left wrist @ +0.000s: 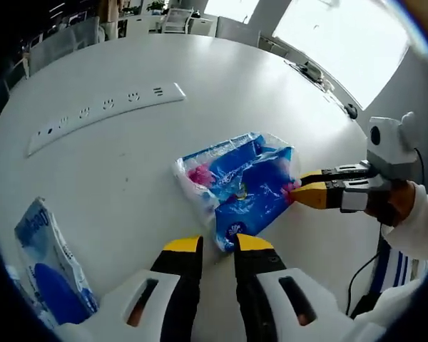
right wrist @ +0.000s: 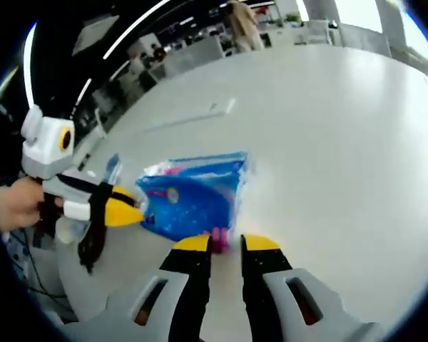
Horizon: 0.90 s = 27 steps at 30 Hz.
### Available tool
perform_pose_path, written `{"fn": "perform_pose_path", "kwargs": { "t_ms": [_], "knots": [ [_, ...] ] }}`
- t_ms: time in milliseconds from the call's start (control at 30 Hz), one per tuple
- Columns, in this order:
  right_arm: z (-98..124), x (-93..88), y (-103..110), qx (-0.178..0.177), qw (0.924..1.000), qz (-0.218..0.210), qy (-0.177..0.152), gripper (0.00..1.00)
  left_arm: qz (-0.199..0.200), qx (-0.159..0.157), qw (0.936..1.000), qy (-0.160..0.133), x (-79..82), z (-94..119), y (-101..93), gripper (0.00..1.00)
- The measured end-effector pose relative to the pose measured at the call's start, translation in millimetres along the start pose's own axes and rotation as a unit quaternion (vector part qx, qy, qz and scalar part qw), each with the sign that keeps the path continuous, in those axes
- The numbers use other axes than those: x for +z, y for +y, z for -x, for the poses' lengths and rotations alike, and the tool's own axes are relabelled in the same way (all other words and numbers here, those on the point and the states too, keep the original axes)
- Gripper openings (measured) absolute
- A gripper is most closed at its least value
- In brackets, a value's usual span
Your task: Arrange the tabletop items into an orderly group along one side of the table until the central work area is clear of visible clutter.
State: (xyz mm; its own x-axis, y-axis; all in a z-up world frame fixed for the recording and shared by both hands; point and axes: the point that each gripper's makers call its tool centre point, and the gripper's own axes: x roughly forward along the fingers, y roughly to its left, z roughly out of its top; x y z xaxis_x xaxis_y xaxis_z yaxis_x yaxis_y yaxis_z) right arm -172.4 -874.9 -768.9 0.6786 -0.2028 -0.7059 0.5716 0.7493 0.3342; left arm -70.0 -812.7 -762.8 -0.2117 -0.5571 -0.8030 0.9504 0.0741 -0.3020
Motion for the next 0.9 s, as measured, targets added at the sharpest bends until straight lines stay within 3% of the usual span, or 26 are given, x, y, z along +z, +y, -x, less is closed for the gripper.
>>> {"fn": "perform_pose_path", "kwargs": {
  "t_ms": [200, 333, 500, 900],
  "knots": [
    [8, 5.3, 5, 0.001, 0.9998, 0.015, -0.016, 0.35, 0.002, 0.02, 0.9997, -0.014, 3.5, 8, 3.4, 0.54],
    [17, 10.9, 17, 0.021, 0.9992, 0.016, -0.03, 0.4, 0.017, 0.025, 0.9993, -0.02, 3.3, 17, 3.5, 0.67],
    [32, 11.1, 26, 0.028, 0.9985, 0.022, -0.041, 0.45, 0.028, 0.03, 0.9984, -0.039, 3.5, 36, 4.3, 0.71],
    [53, 1.1, 38, 0.029, 0.9987, 0.004, -0.042, 0.51, 0.038, 0.034, 0.9973, -0.053, -9.8, 63, 2.9, 0.69]
  ]
}}
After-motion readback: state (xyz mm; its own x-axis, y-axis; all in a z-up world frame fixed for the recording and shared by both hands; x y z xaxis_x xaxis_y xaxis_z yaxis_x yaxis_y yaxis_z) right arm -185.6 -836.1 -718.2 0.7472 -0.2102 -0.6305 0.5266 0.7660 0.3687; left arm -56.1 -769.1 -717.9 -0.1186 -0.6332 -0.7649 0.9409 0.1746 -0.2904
